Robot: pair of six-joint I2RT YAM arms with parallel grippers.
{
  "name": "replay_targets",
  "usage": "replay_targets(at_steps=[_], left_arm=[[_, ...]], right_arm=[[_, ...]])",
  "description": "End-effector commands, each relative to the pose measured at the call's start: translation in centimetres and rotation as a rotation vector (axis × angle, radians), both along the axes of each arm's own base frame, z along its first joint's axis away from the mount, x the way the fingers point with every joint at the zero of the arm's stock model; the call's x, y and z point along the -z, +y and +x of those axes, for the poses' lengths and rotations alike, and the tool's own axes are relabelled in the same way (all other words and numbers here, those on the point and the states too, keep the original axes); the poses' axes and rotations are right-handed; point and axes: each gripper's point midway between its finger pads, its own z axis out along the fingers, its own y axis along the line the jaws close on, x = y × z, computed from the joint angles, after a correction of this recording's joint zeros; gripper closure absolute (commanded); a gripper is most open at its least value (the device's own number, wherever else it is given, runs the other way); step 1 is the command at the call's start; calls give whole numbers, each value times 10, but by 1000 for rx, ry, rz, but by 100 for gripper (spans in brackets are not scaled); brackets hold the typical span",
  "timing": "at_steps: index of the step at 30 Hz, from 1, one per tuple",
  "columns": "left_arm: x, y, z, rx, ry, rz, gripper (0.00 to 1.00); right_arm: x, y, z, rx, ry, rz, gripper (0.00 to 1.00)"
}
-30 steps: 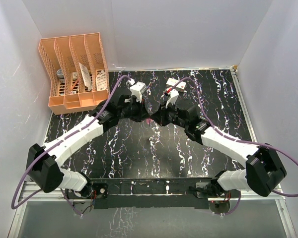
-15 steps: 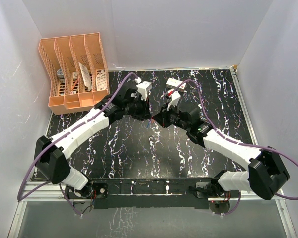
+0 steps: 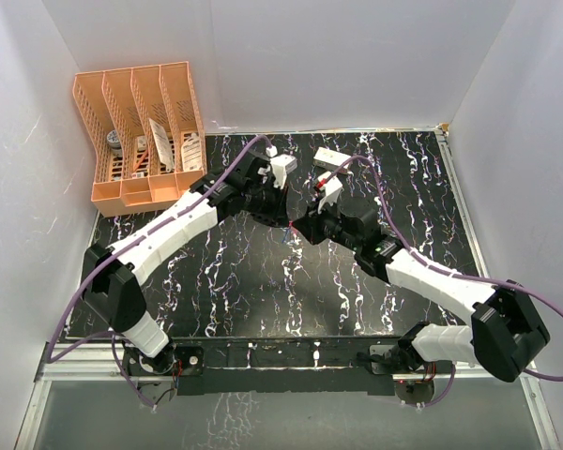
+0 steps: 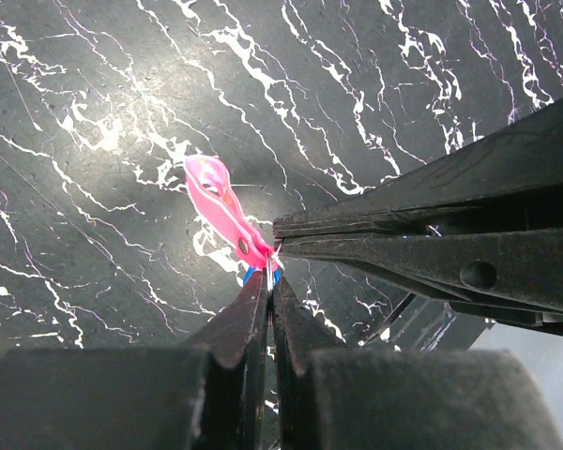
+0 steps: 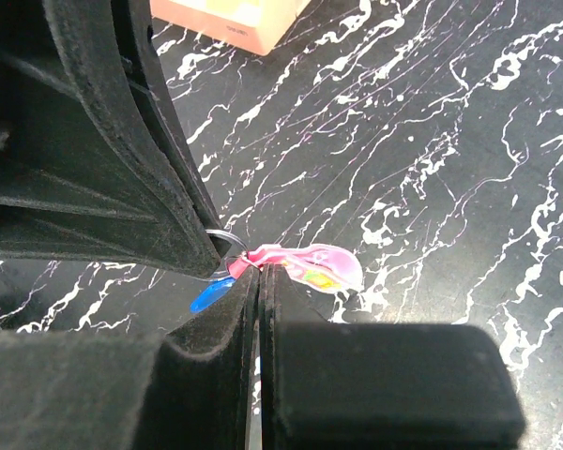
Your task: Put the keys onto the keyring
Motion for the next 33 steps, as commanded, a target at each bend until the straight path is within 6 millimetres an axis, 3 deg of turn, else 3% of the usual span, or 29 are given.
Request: replay_targets(at_steps=[1,16,19,22,33], left_arm=[[-7,-4,-23,71,83,1,100],[-1,-7,-26,105,136,29,100],[-3,-6,-25,100,129,30,100],[-4,-5,-23,101,126,45,100],[-7,4,-26,142,152,123,100]], right_arm=[[-54,-7,16,57,-185,72,100],[-60,-11,16,71,-208,71,99],[-58,-11,16,80,-188,65,72],[-62,-15,16,101,-184,77,58],[-62,-22,9,107,-170,103,55]])
